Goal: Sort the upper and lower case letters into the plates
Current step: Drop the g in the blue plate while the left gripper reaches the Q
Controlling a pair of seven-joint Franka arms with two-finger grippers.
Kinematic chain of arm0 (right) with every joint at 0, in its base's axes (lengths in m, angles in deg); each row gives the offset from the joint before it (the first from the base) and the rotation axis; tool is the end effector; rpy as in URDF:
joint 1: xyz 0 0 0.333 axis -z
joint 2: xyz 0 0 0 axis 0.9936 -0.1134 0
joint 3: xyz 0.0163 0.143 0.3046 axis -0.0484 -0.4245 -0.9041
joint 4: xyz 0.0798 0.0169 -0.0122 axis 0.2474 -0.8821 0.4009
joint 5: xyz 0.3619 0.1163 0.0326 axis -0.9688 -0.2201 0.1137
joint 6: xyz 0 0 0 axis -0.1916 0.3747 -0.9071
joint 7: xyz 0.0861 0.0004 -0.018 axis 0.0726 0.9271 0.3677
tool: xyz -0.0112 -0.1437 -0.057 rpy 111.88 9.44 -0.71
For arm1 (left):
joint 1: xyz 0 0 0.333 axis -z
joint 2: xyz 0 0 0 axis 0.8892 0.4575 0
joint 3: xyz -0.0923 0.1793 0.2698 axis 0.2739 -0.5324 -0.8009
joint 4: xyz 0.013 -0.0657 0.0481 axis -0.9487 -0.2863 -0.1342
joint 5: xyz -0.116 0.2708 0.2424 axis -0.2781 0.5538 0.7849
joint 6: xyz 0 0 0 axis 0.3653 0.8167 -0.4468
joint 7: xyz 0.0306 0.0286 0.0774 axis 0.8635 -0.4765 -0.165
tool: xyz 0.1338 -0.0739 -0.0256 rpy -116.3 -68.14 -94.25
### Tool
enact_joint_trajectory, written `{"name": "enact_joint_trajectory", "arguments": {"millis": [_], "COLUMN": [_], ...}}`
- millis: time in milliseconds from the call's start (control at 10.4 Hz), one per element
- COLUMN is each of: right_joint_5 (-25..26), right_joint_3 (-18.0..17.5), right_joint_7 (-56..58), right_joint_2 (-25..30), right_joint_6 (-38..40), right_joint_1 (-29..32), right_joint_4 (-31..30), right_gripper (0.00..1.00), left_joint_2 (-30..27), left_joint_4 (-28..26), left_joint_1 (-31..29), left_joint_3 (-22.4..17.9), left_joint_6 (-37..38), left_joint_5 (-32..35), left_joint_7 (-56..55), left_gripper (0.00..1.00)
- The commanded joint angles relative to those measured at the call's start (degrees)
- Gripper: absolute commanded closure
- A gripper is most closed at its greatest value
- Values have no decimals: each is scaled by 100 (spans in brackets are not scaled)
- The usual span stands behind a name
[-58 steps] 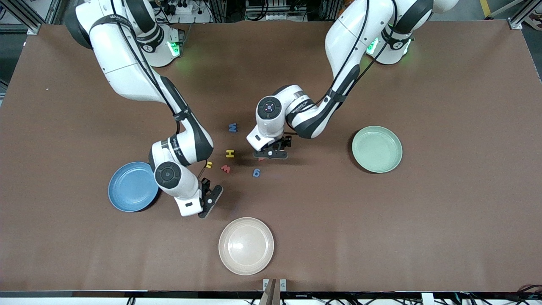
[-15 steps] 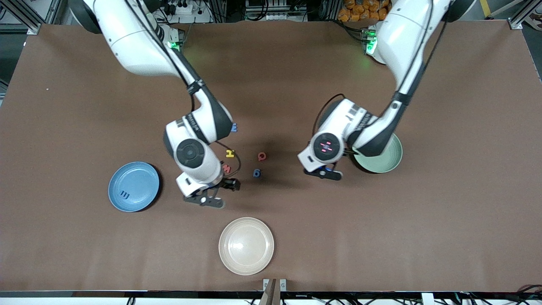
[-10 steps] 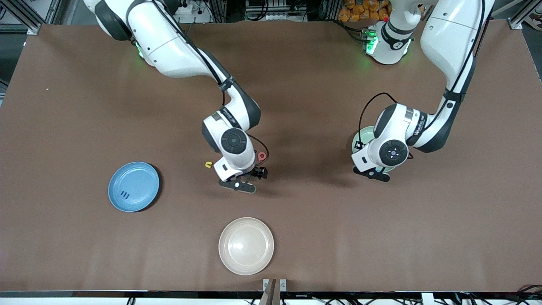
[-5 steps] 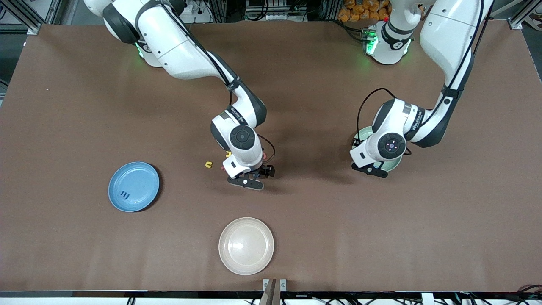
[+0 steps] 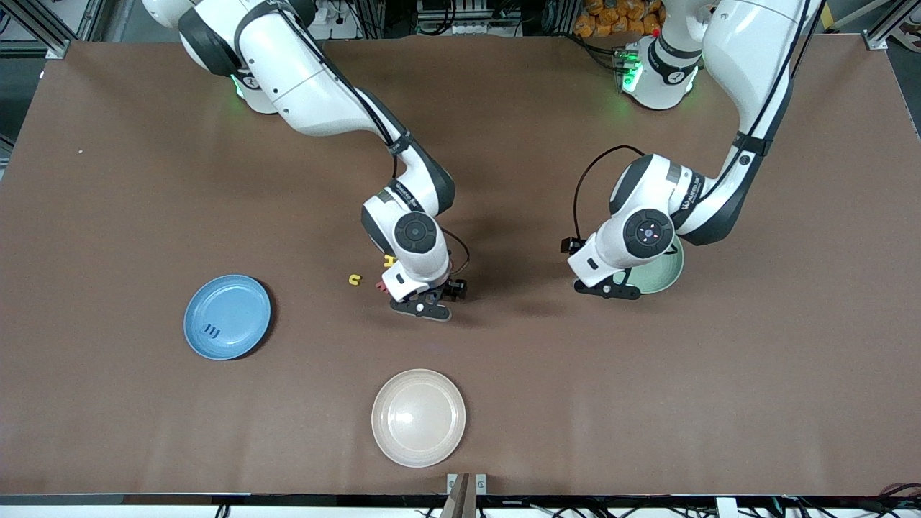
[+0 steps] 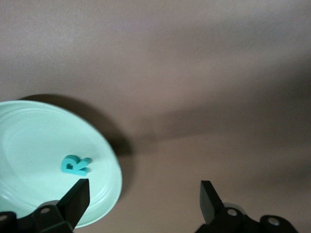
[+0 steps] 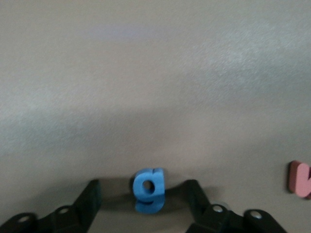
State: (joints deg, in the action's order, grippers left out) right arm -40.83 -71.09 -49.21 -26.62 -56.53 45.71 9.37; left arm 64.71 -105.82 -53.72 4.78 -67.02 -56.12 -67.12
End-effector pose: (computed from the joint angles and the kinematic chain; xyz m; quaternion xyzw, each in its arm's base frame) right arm 0.5835 0.4686 0.1467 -0.9939 0.1074 -0.0161 0.0171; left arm 0.5503 -0.2643 0.2433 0.9902 -0.0590 -0.1265 0.0045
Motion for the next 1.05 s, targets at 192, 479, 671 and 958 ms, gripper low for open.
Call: {"name": "enact_joint_trajectory", "arguments": {"millis": [192, 479, 671, 958], "right_joint_5": [63, 81, 55, 72], "right_joint_3": [10, 27, 36, 80], "right_joint_7": [-88, -35, 113, 1446], "right_joint_2": [-91, -13, 241, 830], "right_joint_6": [-42, -34, 54, 1246], "right_joint_1": [-10, 86, 410, 1218], "right_joint_4": [105, 105, 105, 18], "right_gripper": [100, 100, 100, 100], "left_joint_2": [432, 617, 731, 1012], "left_joint_4": [723, 960, 1249, 1541], "left_joint_1": [562, 677, 791, 1195], "left_joint_3": [-6, -6, -6, -15], "left_joint_6": [28, -191, -226, -1118], "left_joint_5": [-120, -129, -129, -50], "left_joint_7": [-1087, -1124, -1299, -1643], "left_gripper": [0, 0, 0, 0]}}
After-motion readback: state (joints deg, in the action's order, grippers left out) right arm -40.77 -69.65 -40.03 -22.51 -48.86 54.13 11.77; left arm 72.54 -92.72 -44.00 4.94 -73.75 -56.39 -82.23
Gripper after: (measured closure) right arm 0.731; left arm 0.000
